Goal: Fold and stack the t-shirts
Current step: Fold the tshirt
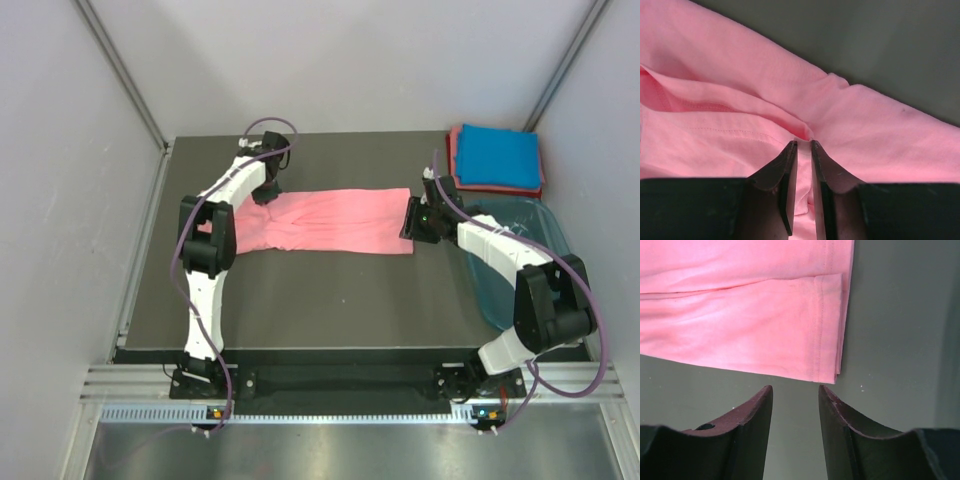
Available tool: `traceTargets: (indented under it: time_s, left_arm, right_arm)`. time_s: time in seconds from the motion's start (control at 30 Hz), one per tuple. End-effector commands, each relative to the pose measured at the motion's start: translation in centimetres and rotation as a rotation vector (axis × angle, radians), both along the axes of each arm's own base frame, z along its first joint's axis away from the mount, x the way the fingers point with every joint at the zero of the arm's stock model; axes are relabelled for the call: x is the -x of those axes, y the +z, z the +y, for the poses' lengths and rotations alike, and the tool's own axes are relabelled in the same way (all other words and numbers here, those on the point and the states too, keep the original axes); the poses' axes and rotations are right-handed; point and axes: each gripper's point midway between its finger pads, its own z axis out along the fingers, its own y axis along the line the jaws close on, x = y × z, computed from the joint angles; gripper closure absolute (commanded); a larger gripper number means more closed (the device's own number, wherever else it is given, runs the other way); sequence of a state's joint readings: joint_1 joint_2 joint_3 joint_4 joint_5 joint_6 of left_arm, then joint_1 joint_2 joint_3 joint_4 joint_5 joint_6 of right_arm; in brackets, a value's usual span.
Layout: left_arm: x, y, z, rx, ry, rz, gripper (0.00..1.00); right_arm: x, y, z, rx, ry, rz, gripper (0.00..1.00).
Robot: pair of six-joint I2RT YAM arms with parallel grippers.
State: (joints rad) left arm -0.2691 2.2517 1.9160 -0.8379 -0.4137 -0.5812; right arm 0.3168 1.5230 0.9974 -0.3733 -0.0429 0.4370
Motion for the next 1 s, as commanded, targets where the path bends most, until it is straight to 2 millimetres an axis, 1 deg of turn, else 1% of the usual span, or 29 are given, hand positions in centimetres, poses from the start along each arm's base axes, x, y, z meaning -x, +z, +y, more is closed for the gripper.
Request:
traceTargets:
  time_s: [0.0, 0.1, 0.2, 0.23, 0.3, 0.37, 0.4, 0.47, 0.5, 0.6, 0.7, 0.8, 0.9, 0.93, 0.97]
  left_arm:
    - [-0.7, 0.6, 0.1, -0.020, 0.007, -0.019, 0.77]
    - [-0.7, 0.3, 0.1, -0.025, 0.005, -0.012, 0.77]
    - [-1.0, 0.4, -0.3, -0.009, -0.008, -0.019, 0.87]
    - [-1.1, 0.5, -0.4, -0.007, -0.013, -0.024, 0.95]
    - [-1.3, 1.1, -1.0, -0.007, -0.032, -0.045, 1.00]
    - [-1.5, 1.5, -1.5, -0.008, -0.057, -0.058, 1.00]
    - [-1.8, 2.2, -2.1, -0.006, -0.075, -0.084, 1.00]
    - [-1.9, 2.8, -2.6, -0.016, -0.099, -0.099, 1.00]
    - [-2.2, 3.1, -3.3, -0.015, -0.121, -0.121, 1.00]
    - [-2.3, 3.2, -4.2, -0.011, -0.161, -0.131, 1.00]
    - [-2.4, 2.9, -4.3, -0.008, -0.159, -0.133, 1.00]
    - [-2.4, 2.2, -4.2, -0.016, -0.156, -0.124, 1.00]
    - [-2.2, 1.8, -3.6, -0.043, -0.124, -0.104, 0.92]
    - [-1.8, 1.8, -3.2, -0.055, -0.106, -0.089, 0.88]
    - [-1.6, 2.1, -2.5, -0.086, -0.081, -0.086, 0.87]
  right_arm:
    - [-1.9, 3.8, 0.6, -0.026, 0.010, -0.125, 0.57]
    - [-1.9, 3.9, 0.6, -0.023, 0.011, -0.127, 0.57]
    - [-1.8, 4.0, 0.5, -0.021, 0.009, -0.129, 0.57]
    - [-1.8, 4.0, 0.5, -0.023, 0.008, -0.130, 0.57]
    - [-1.9, 4.1, 0.6, -0.021, 0.011, -0.134, 0.57]
    - [-1.9, 4.2, 0.6, -0.023, 0.009, -0.135, 0.57]
    - [-2.0, 4.2, 0.6, -0.024, 0.010, -0.135, 0.57]
    - [-2.1, 4.3, 0.7, -0.024, 0.011, -0.138, 0.57]
    - [-2.1, 4.3, 0.7, -0.025, 0.012, -0.138, 0.57]
    - [-2.0, 4.0, 0.7, -0.027, 0.014, -0.132, 0.57]
    - [-2.0, 3.9, 0.8, -0.027, 0.016, -0.129, 0.57]
    - [-1.9, 4.0, 0.8, -0.026, 0.018, -0.133, 0.57]
    - [-2.0, 4.0, 0.6, -0.025, 0.016, -0.133, 0.57]
    - [-1.9, 4.0, 0.6, -0.024, 0.018, -0.132, 0.57]
    - [-1.9, 3.7, 0.7, -0.023, 0.021, -0.128, 0.57]
